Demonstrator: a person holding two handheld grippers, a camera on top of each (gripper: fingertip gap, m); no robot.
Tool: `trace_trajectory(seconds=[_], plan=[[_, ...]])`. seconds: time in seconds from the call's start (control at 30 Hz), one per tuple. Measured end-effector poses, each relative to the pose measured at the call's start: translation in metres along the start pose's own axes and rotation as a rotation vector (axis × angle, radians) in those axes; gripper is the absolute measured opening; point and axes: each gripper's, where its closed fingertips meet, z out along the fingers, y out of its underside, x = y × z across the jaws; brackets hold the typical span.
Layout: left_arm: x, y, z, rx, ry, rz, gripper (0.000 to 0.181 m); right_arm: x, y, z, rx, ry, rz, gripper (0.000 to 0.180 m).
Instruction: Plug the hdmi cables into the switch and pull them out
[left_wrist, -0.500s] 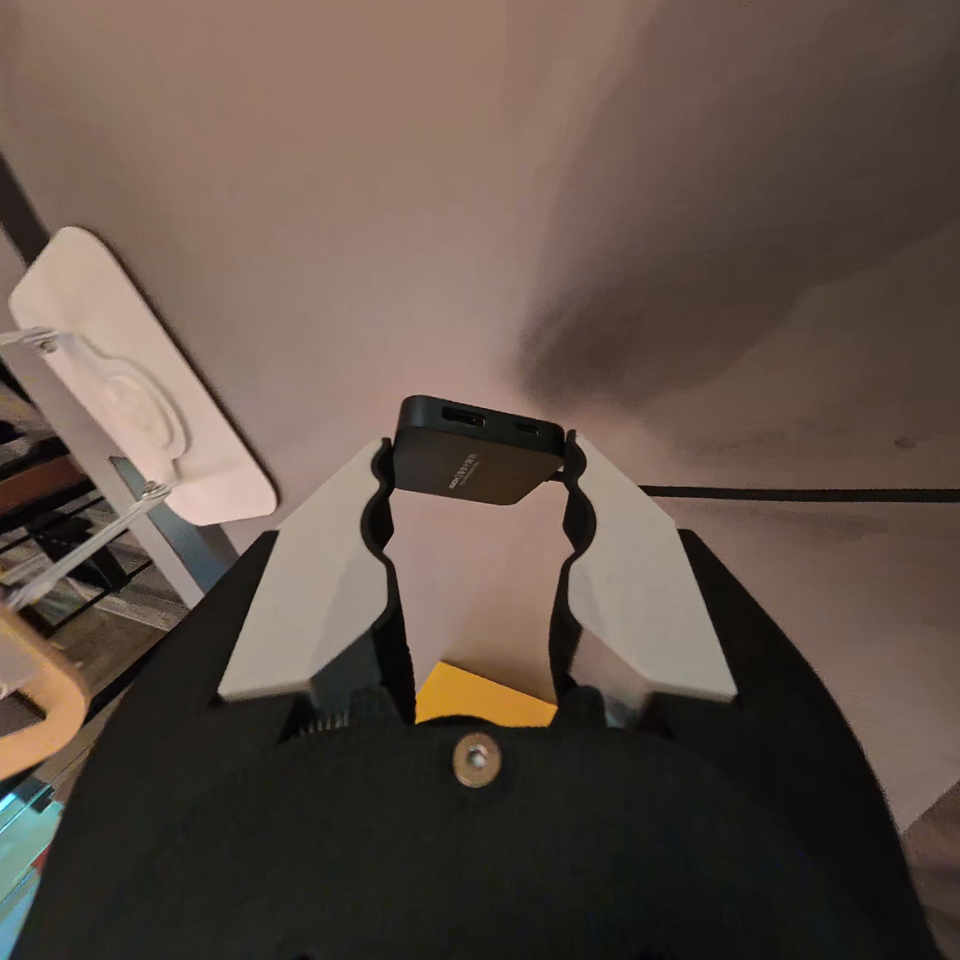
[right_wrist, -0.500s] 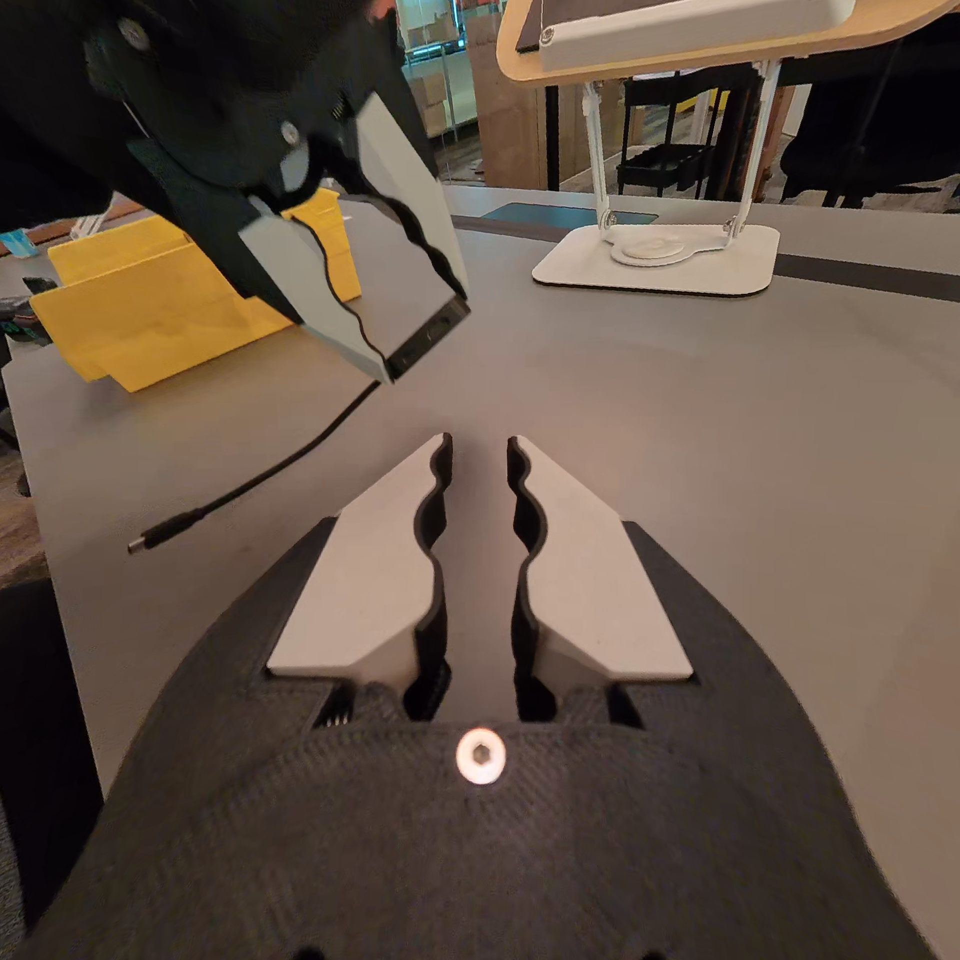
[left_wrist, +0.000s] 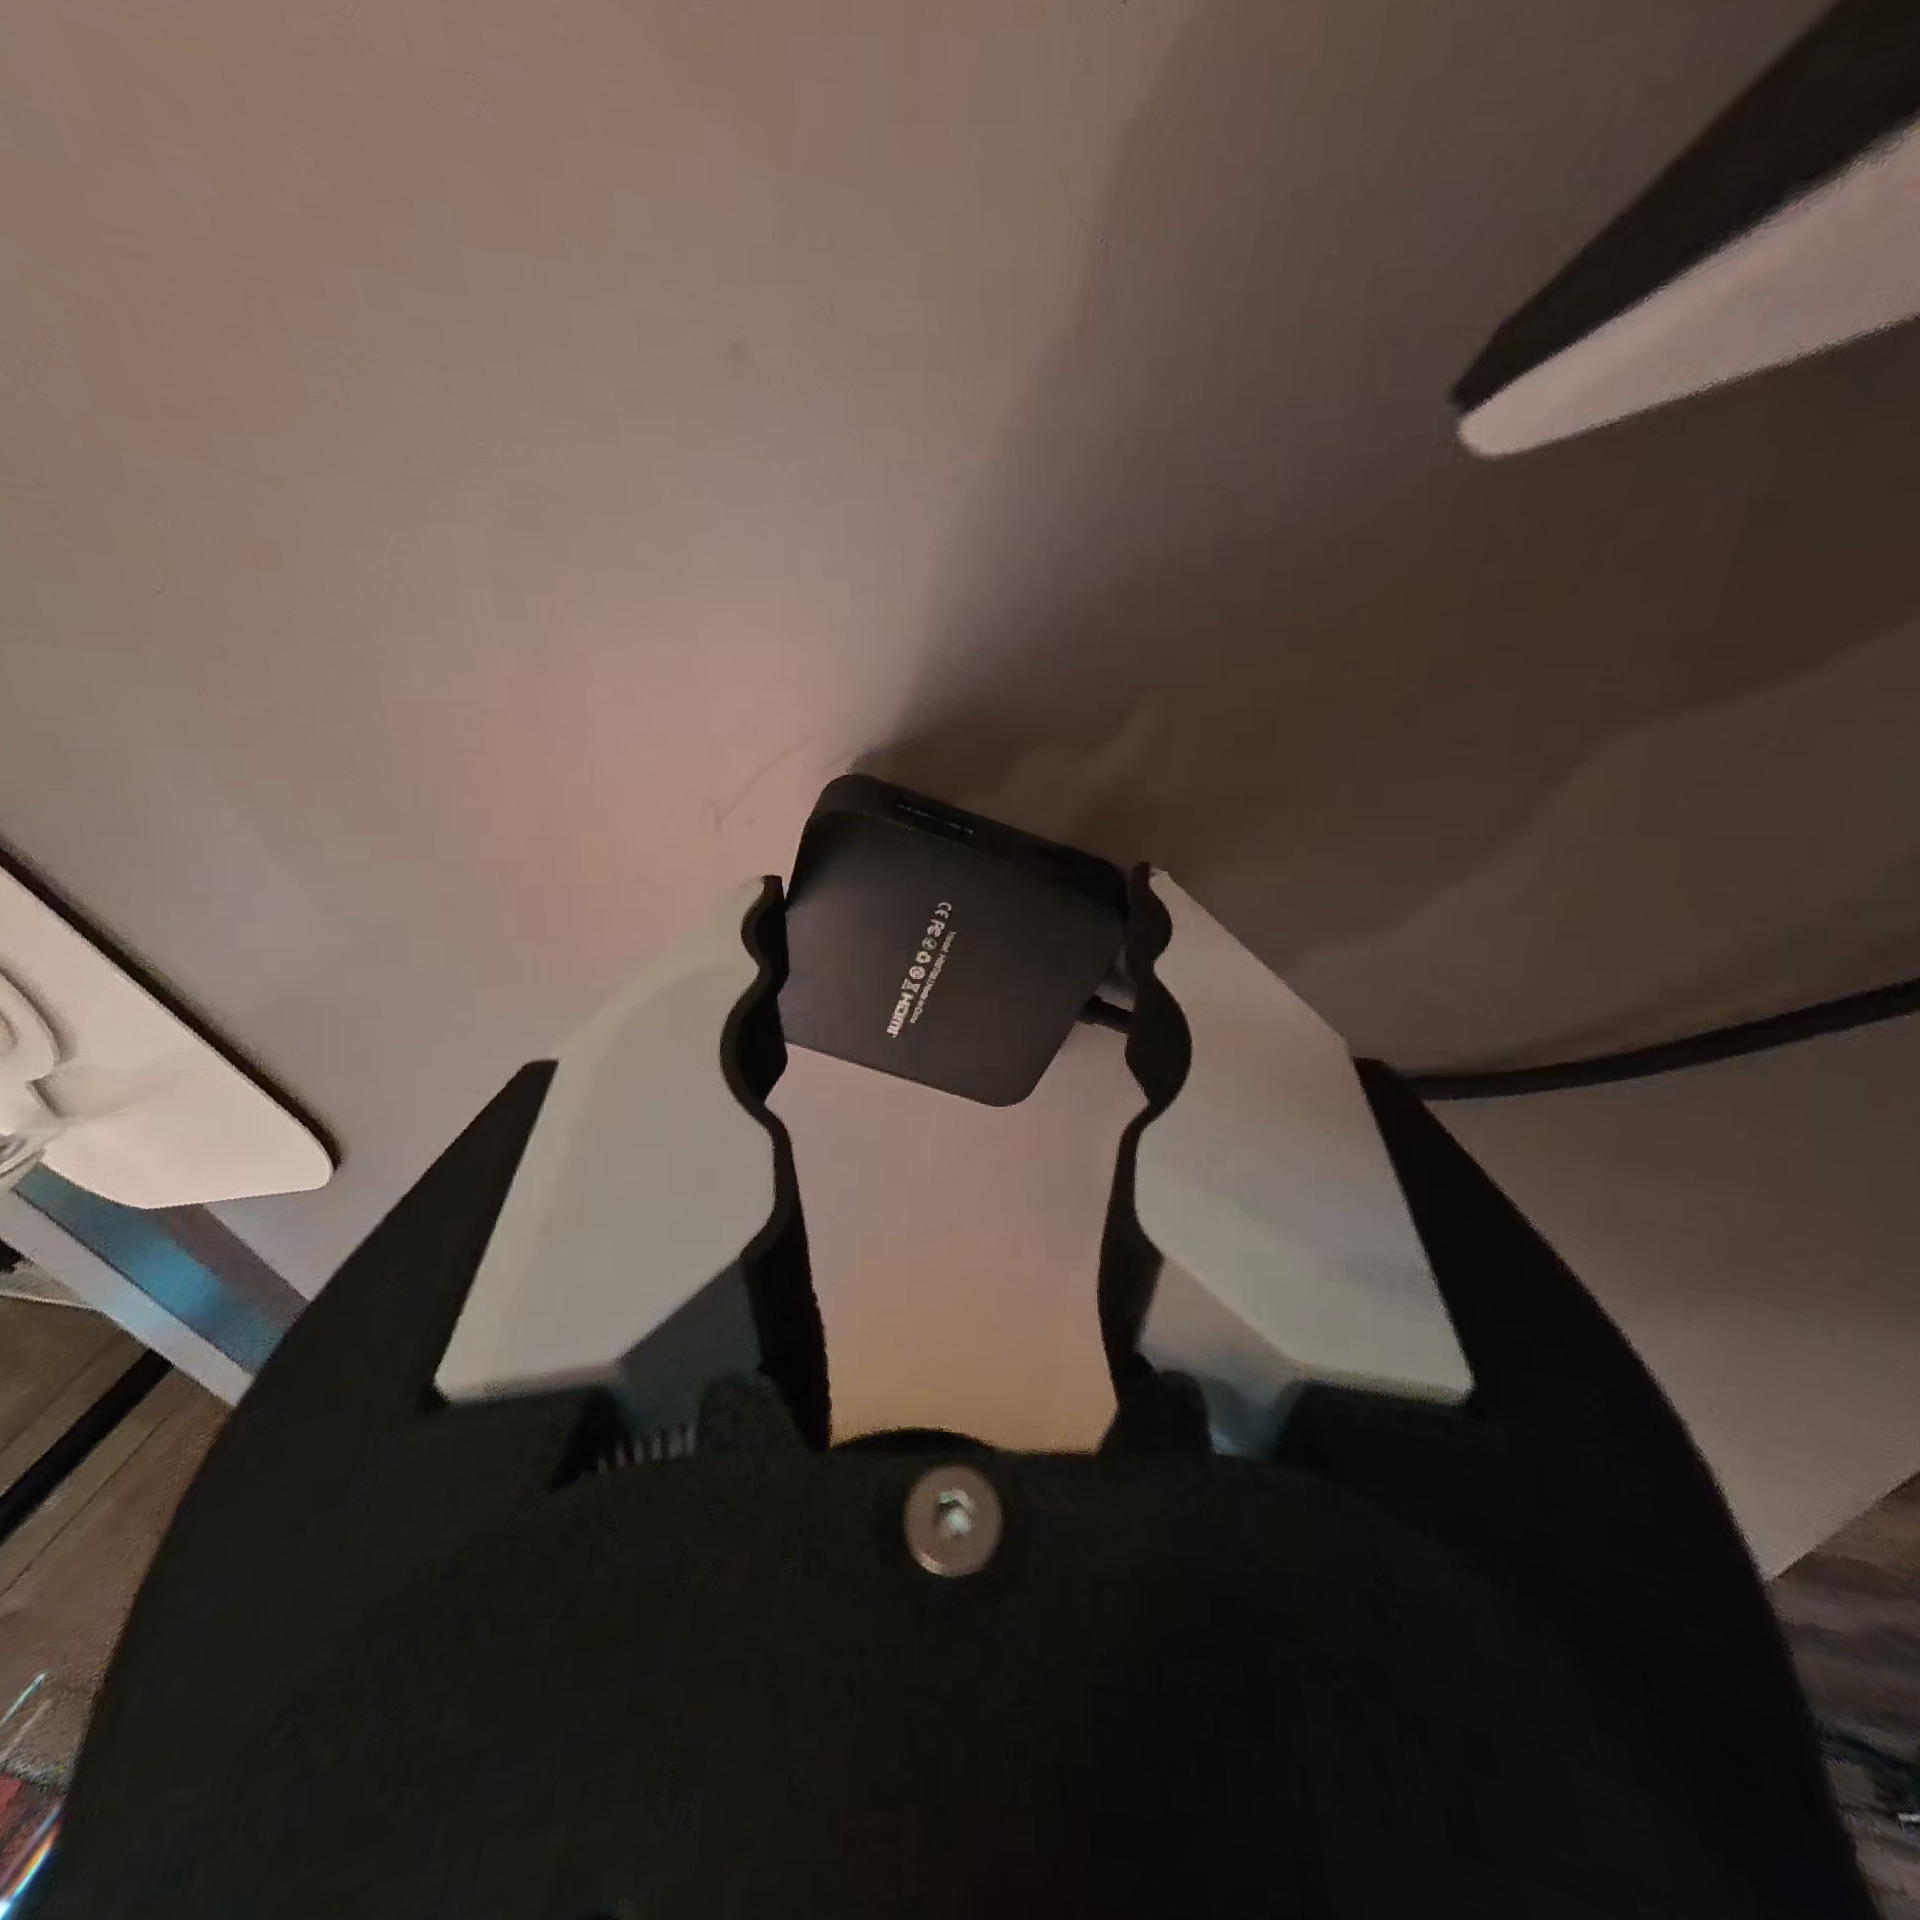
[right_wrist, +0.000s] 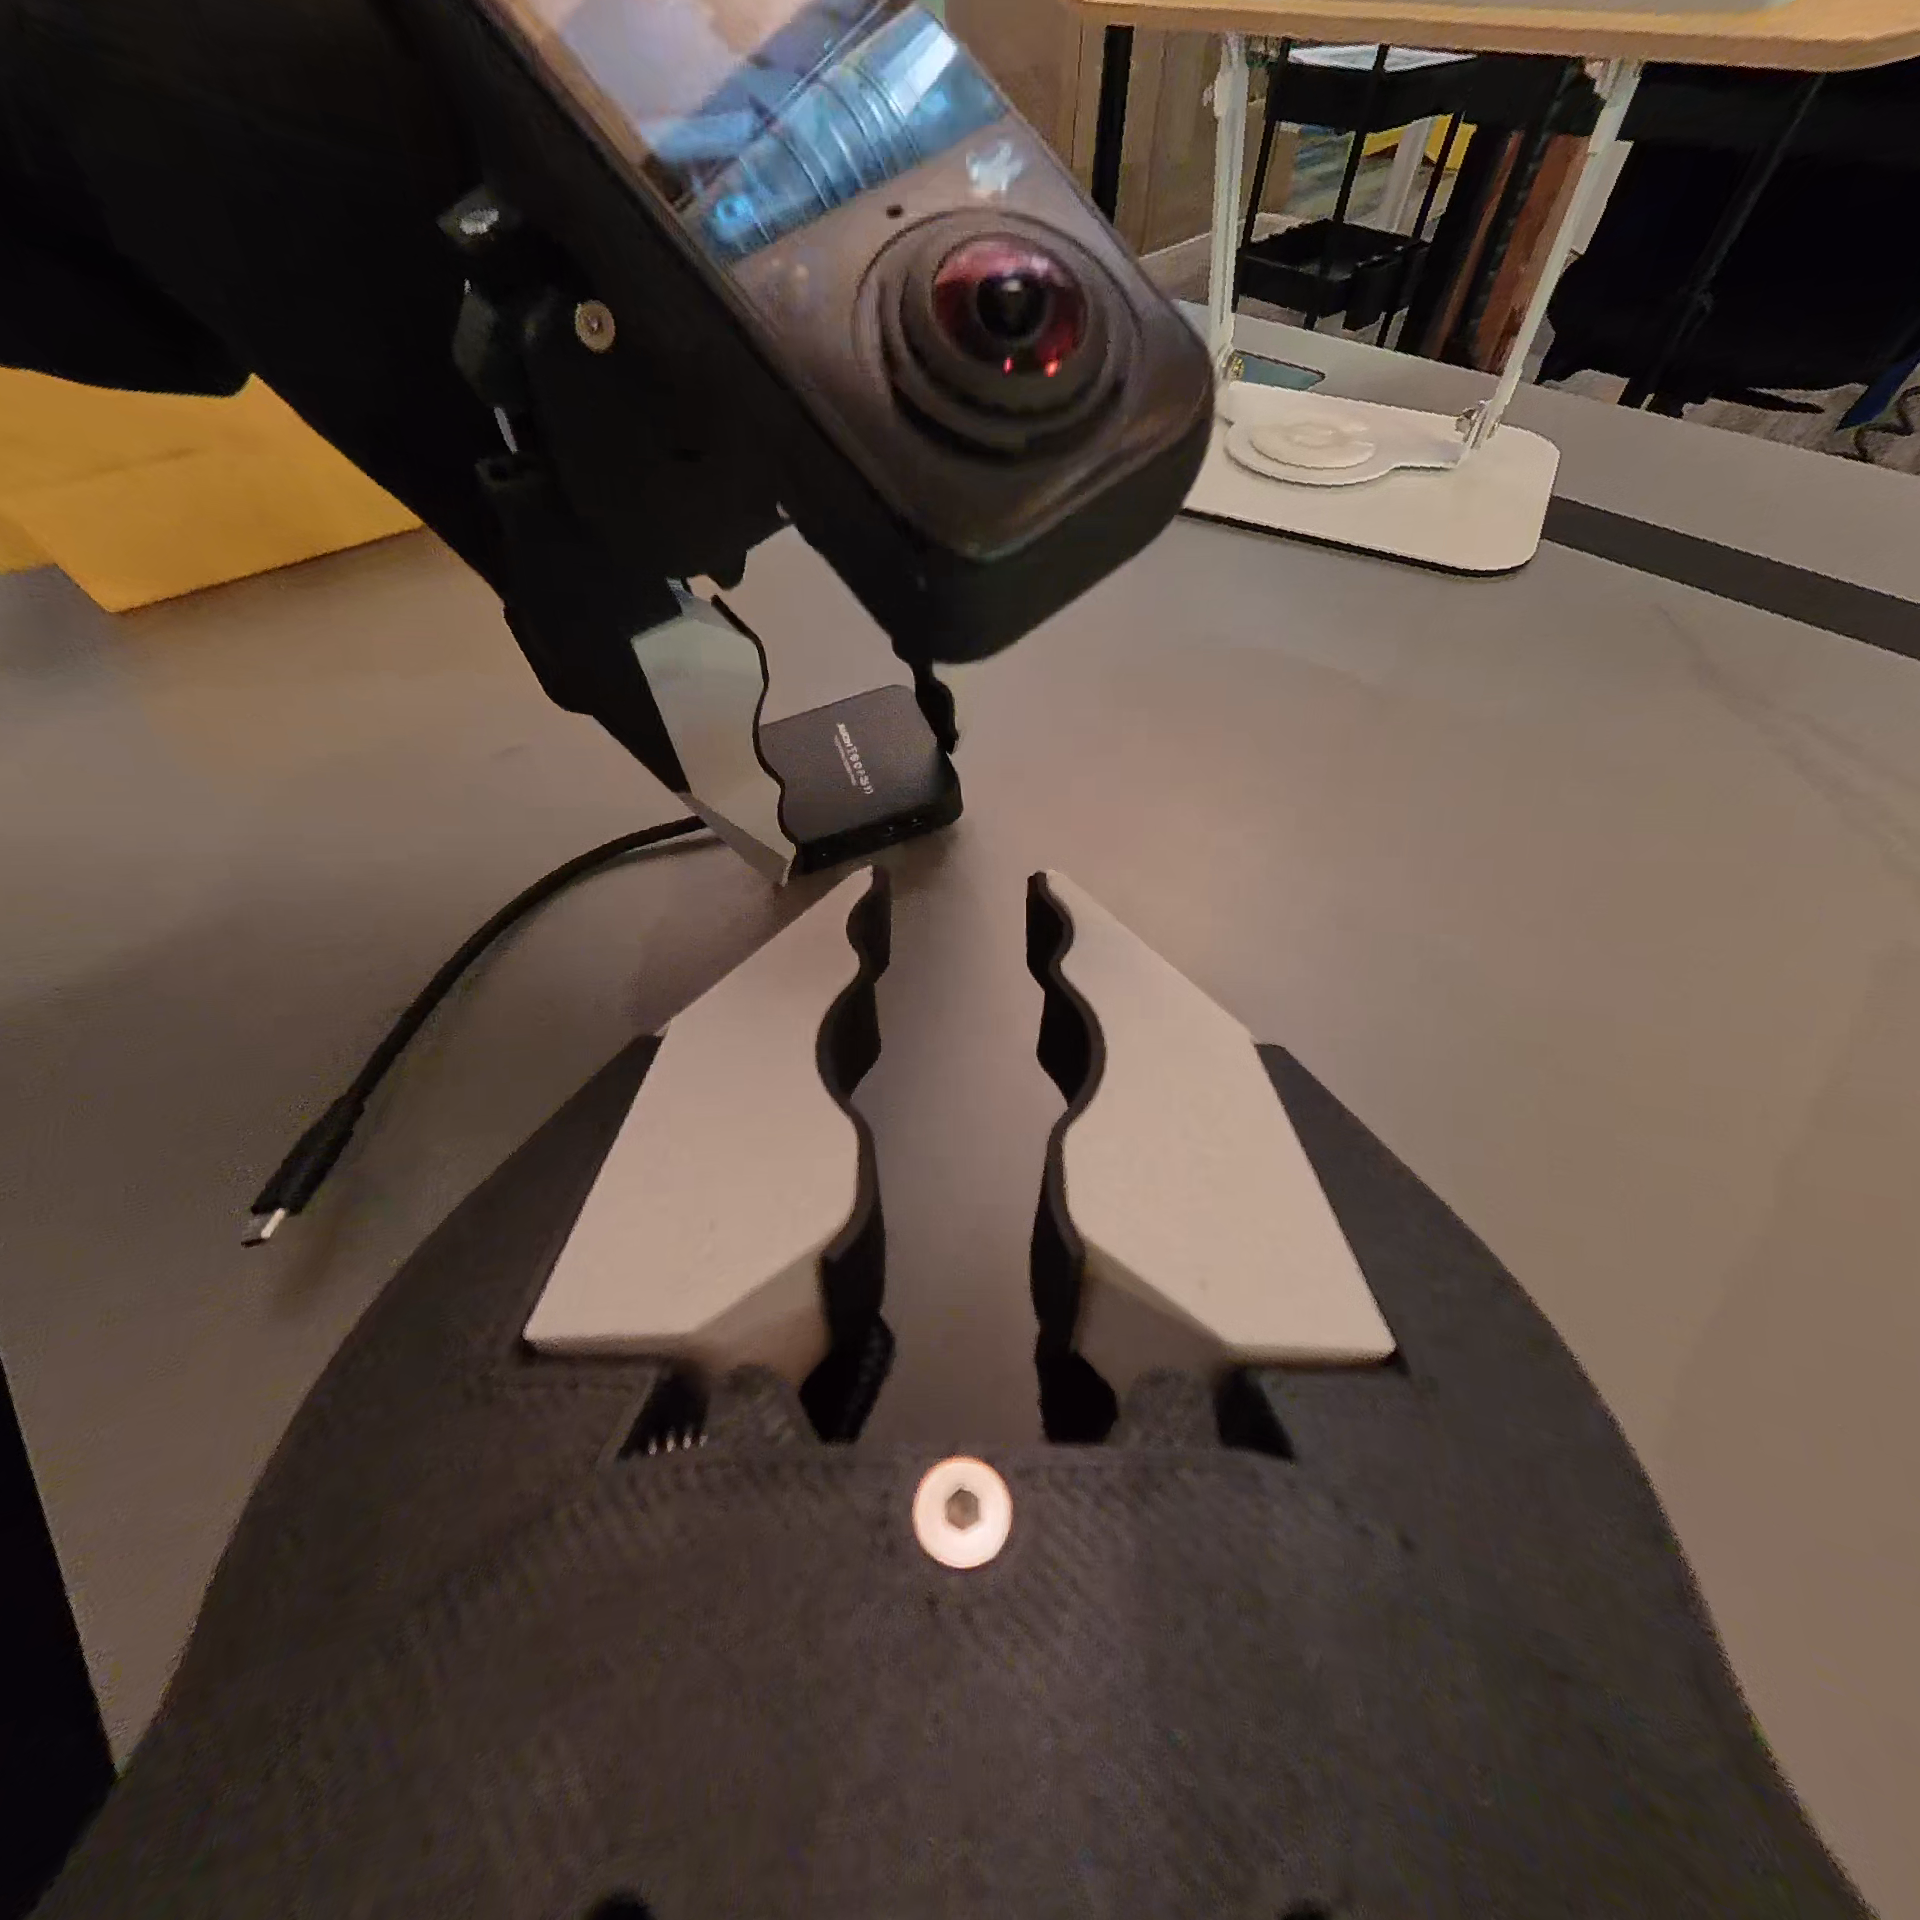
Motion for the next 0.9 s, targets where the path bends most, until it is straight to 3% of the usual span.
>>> trace_trajectory(seconds=[0.13, 0.27, 0.6, 0.77, 0.9], plan=[[0.001, 0.001, 0.0, 0.031, -0.004, -0.025, 0.063, 0.0, 0.003, 0.001, -0.015, 0.003, -0.015, 0.024], [0.001, 0.003, -0.005, 0.068, -0.021, -0.061, 0.077, -0.003, 0.006, 0.003, -0.034, 0.002, -0.037, 0.023], [-0.004, 0.027, -0.042, 0.17, -0.113, -0.173, 0.091, -0.007, 0.011, 0.006, -0.076, 0.021, -0.11, 0.026], [-0.01, 0.075, -0.095, 0.219, -0.23, -0.276, 0.08, -0.007, 0.011, 0.004, -0.082, 0.025, -0.129, 0.026], [-0.004, 0.156, -0.14, 0.199, -0.305, -0.405, 0.063, -0.009, 0.014, 0.006, -0.087, 0.018, -0.125, 0.026]])
